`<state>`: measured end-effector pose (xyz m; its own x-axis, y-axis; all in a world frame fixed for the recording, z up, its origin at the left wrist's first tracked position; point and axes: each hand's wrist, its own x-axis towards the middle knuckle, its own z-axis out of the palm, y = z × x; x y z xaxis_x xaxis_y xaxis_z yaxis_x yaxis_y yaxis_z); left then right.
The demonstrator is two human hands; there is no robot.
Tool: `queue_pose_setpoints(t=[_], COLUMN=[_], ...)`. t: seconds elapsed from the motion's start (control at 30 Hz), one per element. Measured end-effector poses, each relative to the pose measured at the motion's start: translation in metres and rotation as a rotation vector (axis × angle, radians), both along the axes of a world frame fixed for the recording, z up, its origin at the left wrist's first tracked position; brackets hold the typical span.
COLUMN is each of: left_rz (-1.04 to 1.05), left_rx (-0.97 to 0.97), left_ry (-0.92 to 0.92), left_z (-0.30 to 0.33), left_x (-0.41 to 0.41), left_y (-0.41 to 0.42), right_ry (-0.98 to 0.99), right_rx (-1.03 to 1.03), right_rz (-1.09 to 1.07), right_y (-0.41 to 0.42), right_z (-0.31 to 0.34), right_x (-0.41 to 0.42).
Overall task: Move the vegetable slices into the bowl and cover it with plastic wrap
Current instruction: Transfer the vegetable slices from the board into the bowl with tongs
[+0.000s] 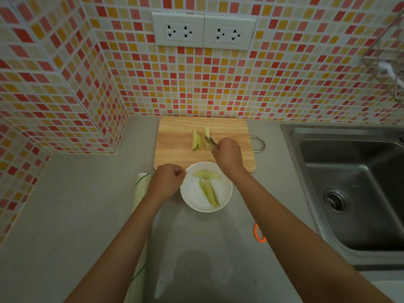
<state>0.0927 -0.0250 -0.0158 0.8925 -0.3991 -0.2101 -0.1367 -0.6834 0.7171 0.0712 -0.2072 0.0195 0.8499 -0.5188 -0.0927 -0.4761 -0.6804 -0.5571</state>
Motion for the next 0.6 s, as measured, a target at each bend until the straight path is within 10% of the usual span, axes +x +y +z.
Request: queue_pose_setpoints(t=[0.6], left_rz=[-0.012], left_rx=[0.014], left_ry=[-0.048], left_z=[0.001], left_x=[-0.001], left_y=[-0.002], right_ry=[0.034], right_rx=[0.005], right_rz=[0.061], right_y=[0.019], right_z=[0.028], right_x=[-0.095])
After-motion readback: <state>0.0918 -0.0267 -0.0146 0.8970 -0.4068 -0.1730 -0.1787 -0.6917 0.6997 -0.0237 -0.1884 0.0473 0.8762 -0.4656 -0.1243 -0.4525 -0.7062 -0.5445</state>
